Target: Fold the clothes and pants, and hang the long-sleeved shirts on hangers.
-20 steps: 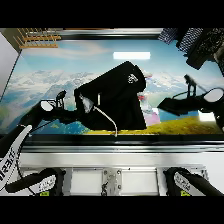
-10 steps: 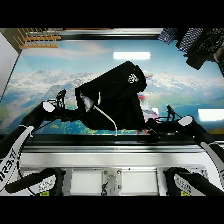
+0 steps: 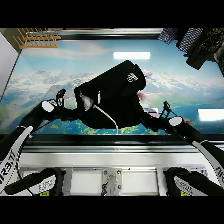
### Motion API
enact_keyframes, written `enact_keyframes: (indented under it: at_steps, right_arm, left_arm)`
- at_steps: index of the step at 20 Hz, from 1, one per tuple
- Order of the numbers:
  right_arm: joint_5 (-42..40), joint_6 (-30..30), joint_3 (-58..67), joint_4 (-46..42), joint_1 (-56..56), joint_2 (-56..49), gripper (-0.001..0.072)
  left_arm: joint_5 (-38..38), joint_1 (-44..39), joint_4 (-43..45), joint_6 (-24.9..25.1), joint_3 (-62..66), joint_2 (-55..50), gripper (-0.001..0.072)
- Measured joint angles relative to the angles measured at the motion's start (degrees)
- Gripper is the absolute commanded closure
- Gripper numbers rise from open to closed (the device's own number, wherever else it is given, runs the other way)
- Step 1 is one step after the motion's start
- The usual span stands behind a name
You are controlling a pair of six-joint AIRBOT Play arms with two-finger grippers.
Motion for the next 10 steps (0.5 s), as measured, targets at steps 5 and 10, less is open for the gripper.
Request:
enact_keyframes:
  at_steps: [5, 10]
  right_arm:
    - [10.54, -3.04, 20.41, -14.69, -5.92, 5.01, 0.0700]
    - [21.73, -3.82, 51.47, -24.90, -8.98, 10.78, 0.0700]
  left_arm:
    - [-2.45, 0.72, -0.31, -0.04, 8.83, 11.28, 0.0698]
    - [-3.85, -1.92, -1.44, -1.55, 22.43, 27.76, 0.0697]
